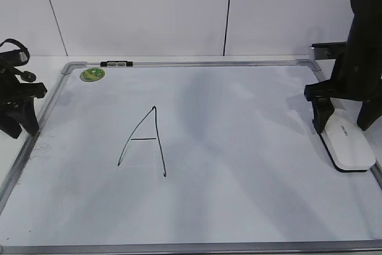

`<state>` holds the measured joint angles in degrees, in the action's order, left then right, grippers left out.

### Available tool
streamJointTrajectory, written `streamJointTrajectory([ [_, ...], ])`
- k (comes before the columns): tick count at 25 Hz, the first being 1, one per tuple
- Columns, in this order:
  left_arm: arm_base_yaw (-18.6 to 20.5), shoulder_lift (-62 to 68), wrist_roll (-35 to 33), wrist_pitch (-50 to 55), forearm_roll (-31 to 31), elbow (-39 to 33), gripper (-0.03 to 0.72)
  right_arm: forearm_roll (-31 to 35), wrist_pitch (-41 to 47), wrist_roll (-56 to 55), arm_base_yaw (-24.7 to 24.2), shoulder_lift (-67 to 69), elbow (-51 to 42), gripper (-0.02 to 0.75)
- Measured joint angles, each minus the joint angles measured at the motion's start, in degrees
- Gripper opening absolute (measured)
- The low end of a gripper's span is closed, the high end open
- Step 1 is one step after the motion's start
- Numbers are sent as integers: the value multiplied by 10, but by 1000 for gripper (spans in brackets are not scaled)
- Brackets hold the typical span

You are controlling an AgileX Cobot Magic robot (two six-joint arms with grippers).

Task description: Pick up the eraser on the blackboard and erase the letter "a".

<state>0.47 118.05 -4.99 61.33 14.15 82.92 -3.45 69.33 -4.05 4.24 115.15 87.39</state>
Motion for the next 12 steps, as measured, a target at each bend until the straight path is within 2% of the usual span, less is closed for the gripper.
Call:
streamJointTrajectory([
  [4,0,-22,0,5,-4,5,356,-1,0,0,0,-8,3,669],
  [12,0,-90,0,26,-4,7,367,-1,3,0,0,-57,23,666],
])
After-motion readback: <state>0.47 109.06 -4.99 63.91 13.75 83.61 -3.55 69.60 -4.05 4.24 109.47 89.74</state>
